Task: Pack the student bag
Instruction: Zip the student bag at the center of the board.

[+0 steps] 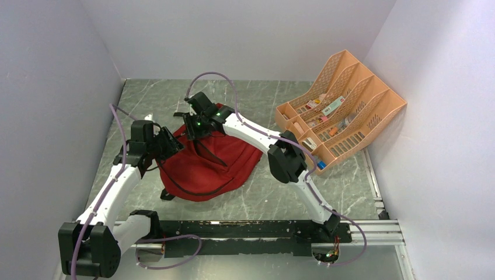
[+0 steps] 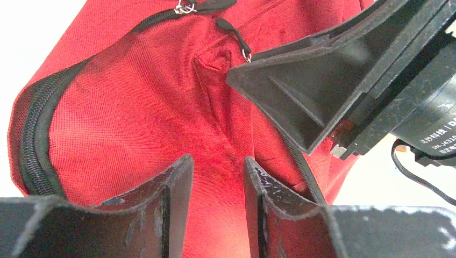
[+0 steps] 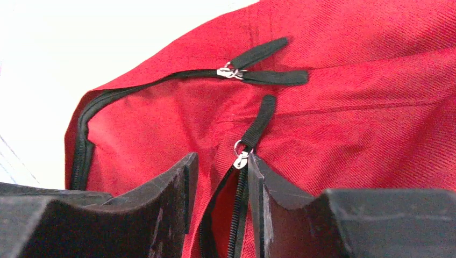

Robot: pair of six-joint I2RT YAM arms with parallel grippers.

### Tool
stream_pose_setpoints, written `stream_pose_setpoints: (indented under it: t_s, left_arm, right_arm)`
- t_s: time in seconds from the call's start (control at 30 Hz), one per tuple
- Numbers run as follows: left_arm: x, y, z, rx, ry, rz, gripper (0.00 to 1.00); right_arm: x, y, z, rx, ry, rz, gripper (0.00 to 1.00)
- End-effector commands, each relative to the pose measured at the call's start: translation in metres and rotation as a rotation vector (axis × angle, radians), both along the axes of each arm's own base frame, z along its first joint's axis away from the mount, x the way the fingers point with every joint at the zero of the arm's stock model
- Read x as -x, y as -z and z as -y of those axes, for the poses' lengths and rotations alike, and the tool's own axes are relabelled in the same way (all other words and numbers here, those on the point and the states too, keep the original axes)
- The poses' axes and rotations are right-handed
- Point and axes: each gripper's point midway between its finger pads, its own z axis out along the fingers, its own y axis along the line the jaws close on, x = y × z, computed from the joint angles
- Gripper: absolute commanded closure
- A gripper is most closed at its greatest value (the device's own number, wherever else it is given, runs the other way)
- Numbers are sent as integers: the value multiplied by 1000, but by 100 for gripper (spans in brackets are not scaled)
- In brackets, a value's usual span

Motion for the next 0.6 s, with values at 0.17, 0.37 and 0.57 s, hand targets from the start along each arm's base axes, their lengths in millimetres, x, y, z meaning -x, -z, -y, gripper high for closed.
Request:
stream_pose_setpoints:
  t_s: [0.17, 0.37, 0.57]
  left_arm:
    - [5, -2, 2, 22, 15, 6, 56]
    - [6, -4, 1, 16, 14, 8, 56]
    - [7, -3, 2, 27, 12, 10, 56]
  right_arm:
    - [-6, 5, -14, -65, -32, -22, 57]
    - [-15, 23, -11, -32, -5, -21, 57]
    - [-19, 29, -15, -32, -26, 1, 57]
